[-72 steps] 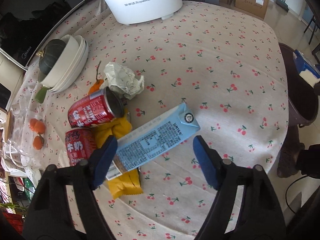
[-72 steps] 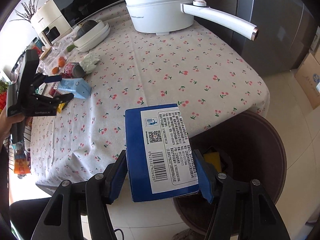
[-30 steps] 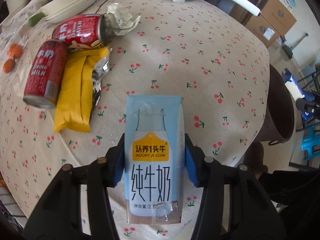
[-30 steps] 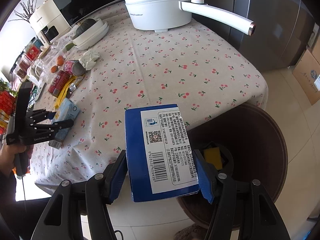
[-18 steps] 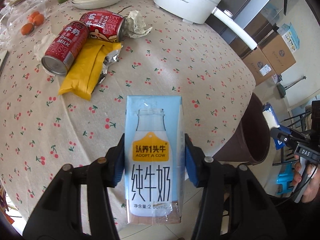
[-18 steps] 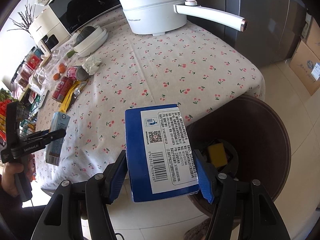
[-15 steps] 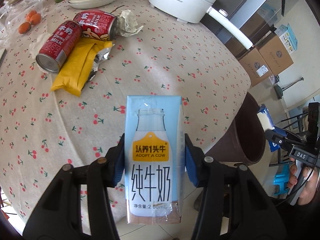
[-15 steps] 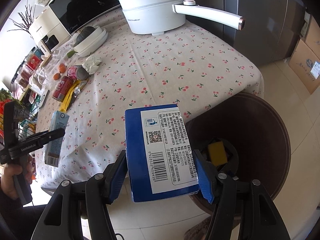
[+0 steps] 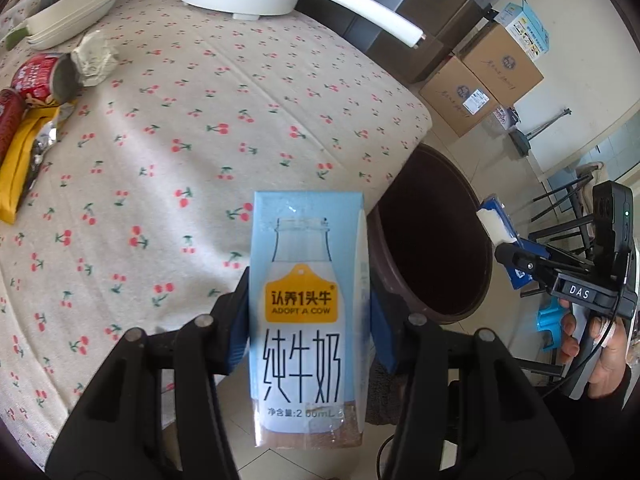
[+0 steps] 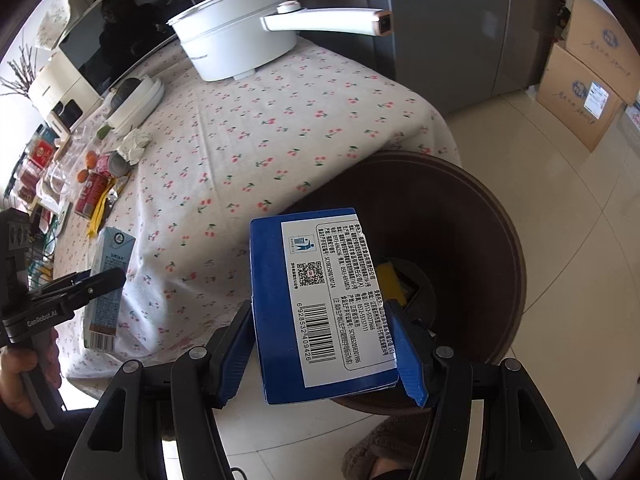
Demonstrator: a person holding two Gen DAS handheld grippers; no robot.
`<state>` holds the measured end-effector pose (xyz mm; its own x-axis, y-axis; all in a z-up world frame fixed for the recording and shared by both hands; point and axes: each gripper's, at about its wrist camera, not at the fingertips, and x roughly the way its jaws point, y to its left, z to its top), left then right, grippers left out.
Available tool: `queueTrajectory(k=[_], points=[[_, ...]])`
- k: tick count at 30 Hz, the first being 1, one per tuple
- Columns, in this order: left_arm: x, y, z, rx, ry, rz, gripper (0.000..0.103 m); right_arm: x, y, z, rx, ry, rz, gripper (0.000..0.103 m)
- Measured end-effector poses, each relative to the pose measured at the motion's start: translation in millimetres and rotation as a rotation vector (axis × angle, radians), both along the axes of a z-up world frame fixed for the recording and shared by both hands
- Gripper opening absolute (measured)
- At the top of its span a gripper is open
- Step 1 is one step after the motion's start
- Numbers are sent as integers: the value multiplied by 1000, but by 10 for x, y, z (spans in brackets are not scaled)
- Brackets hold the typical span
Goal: Collect trash
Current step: 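Carry the carton and blue box over the brown bin and open both tools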
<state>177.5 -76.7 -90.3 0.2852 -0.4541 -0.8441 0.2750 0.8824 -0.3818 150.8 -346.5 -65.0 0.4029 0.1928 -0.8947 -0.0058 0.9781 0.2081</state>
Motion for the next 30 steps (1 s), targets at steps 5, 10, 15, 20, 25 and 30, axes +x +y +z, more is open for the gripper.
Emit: queueTrajectory(k=[5,10,15,20,25,30], points=[[36,-405,-61,-25,2,-59,53,-78,-386,-64,8,11,-70,65],[41,-776,-117,-43,-10,-121,53,-155,-699,-148,7,27,-123,65],[82,-1137,-141,-71,-64,-174,53,-221,-905,-250,-6,53,-155,65],[114,-1399,-165,-95,-127,-210,54,-248,-1042,-300,-12,65,-178,65],[183,-1363,-153,-13,-187,-132,85,-246,-1091,-314,-16,67,-188,65],[215,-1191,-143,24,-181,-95,93,-212,-1046,-329,-27,70,-181,65]])
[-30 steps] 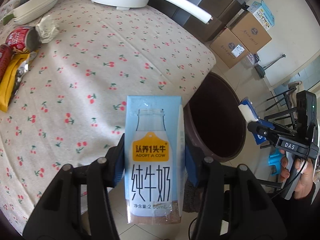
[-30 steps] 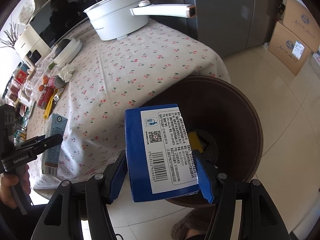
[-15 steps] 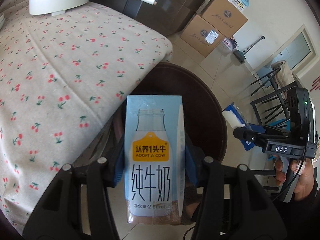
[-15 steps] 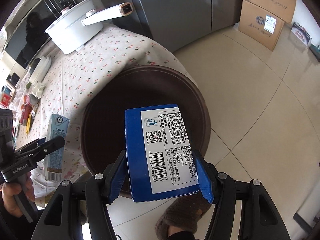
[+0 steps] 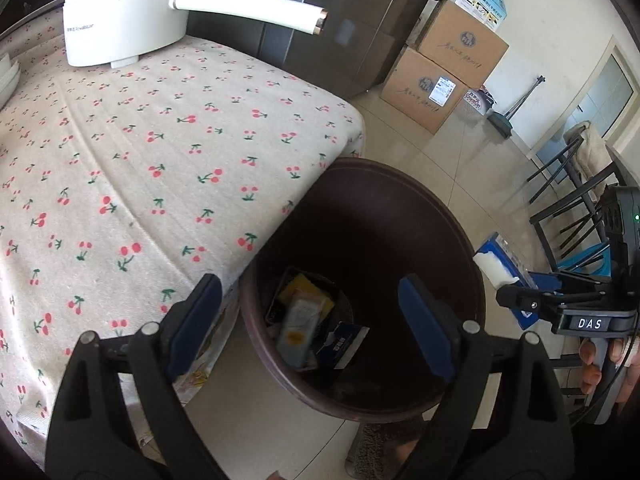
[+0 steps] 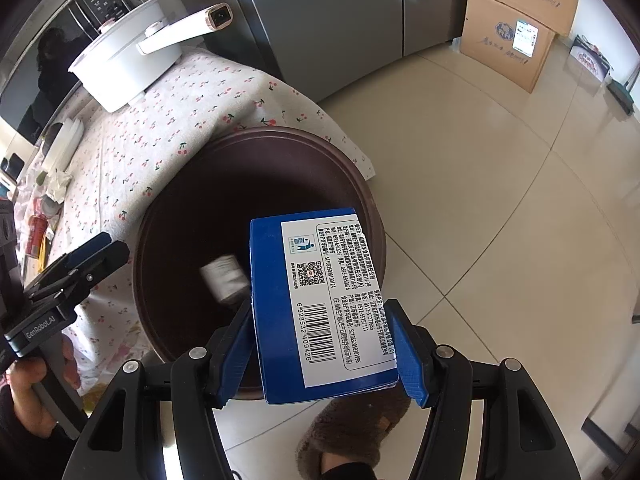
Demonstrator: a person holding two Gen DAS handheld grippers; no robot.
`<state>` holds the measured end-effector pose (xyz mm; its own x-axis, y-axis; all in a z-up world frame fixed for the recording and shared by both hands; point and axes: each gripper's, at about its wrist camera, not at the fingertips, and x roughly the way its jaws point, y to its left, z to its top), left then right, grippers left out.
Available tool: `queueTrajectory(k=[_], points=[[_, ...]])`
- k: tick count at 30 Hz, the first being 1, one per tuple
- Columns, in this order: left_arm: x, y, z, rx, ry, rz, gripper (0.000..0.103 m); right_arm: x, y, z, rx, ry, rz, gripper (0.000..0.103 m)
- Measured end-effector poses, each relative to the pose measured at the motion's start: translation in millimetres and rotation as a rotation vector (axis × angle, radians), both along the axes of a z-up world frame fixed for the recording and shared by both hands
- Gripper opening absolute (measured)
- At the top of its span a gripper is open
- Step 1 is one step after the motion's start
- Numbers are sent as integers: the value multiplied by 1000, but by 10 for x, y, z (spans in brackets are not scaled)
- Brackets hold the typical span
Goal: Collect trash
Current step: 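Carry the carton and blue box over the brown bin and open both tools, then move both tools back to the table and grasp the red can with the left tool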
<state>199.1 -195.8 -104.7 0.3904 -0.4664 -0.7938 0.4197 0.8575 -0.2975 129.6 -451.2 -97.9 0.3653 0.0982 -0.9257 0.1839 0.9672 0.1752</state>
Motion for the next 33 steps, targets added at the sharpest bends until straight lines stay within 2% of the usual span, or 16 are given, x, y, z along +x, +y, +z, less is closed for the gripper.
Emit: queueTrajectory(k=[2,11,14,24,33], points=[[-30,78,20,18,-3,17,99,8,21,2,-3,1,4,65],[-106,417,181,122,-43,65,101,80,219,70,-48,-13,24,67],[-118,598,232,132,-45,91,102,119,306,100,-69,-8,30,83],[-200,1195,350,157,-35,182,102,217,685,190,-110,-12,118,85],[-268,1693,453,166,-38,248,102,355,1055,227,-98,-6,136,85]])
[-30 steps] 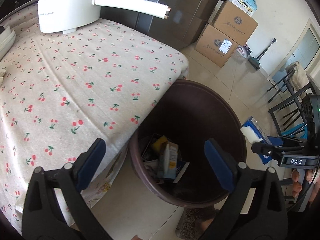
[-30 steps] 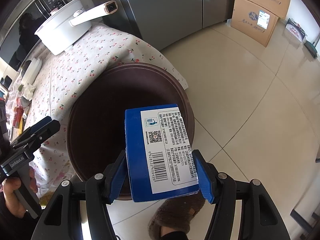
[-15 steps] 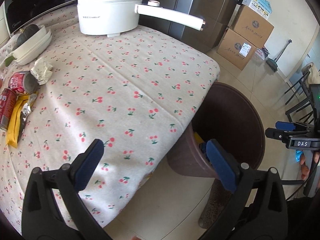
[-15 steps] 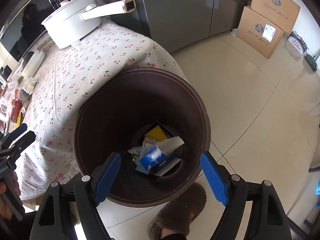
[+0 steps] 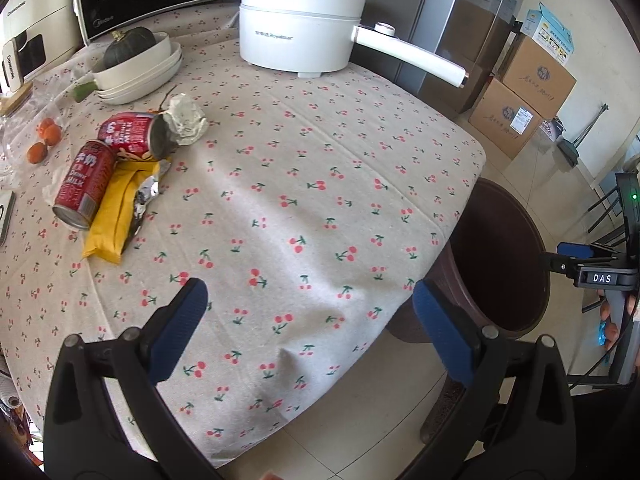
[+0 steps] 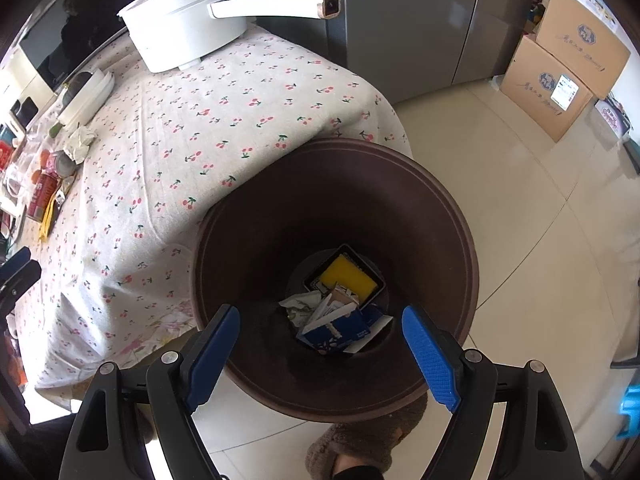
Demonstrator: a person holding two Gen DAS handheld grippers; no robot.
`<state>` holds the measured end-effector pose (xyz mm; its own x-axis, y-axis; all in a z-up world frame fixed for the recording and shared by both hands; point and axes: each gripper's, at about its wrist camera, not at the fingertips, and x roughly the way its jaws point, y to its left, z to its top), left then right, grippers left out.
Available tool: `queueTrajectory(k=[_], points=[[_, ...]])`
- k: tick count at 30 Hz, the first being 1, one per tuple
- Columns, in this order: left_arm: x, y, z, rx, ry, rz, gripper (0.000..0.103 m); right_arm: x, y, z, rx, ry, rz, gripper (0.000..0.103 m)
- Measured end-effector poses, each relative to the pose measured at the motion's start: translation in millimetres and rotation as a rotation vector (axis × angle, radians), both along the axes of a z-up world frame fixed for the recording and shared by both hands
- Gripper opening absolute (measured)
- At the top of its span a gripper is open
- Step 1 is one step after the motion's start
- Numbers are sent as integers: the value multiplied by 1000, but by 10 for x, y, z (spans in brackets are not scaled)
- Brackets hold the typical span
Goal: Collect trash
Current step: 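Move both tools back to the table and grasp the red can with the left tool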
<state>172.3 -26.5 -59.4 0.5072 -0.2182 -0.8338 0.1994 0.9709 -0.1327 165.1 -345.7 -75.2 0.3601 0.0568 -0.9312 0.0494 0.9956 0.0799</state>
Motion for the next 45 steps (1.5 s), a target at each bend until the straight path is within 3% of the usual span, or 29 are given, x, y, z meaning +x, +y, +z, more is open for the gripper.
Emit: queueTrajectory(k=[28,33,42,45], points=[[-157,1488,-94,31,47,229,102,423,1419,111,67,-24,134,86],[45,1651,-191,102,69,226,102,490,1664,41,97,-3,145,86],[741,1979,-232,42,74,288,102,662,1858,-72,69,18,168,86],[991,1954,-297,30,86,289,96,730,1859,-112,53,26,167,86]])
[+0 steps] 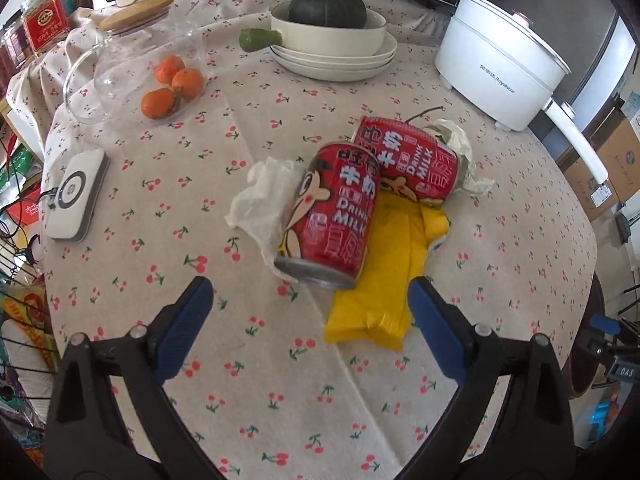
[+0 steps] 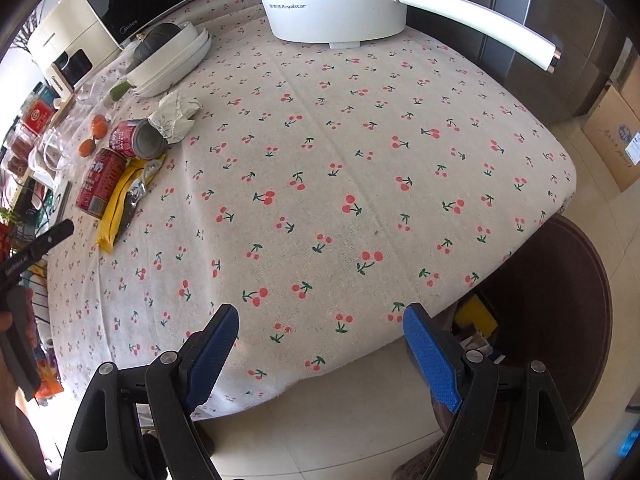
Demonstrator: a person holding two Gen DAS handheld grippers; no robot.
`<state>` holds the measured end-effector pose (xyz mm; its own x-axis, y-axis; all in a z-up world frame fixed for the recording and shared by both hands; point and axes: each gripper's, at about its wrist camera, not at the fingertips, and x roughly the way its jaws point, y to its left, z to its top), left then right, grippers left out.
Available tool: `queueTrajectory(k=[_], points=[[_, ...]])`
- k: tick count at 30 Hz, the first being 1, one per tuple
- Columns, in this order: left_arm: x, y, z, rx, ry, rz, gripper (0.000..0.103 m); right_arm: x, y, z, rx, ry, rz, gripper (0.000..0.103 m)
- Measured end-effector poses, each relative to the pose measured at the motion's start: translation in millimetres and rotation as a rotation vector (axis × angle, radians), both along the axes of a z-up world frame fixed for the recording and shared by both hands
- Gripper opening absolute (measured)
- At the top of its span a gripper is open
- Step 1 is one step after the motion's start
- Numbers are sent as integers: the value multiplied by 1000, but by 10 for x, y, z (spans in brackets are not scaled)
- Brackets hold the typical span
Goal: Collect trash
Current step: 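Move both tools back to the table and grasp the red can with the left tool, then grasp the yellow snack wrapper with the right tool while the left tool holds the red can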
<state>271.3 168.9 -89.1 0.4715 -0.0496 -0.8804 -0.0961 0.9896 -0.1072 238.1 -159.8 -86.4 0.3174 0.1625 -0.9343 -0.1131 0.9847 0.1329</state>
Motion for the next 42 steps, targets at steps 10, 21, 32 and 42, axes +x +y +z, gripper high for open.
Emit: queueTrajectory(k=[10,21,32,42], points=[[284,-100,-245,-6,47,-16,61,85,81,-145,-54,24,20,86],[-475,127,-23,-60,27,32,56,-55,350,-71,-48,0,80,86],[-1093,552,-246,-200,170,112,55,-315,661,11,-17,-21,148,86],[-885,505,-246,-262,110,43,57,-433,816,70,-54,-63,187,86]])
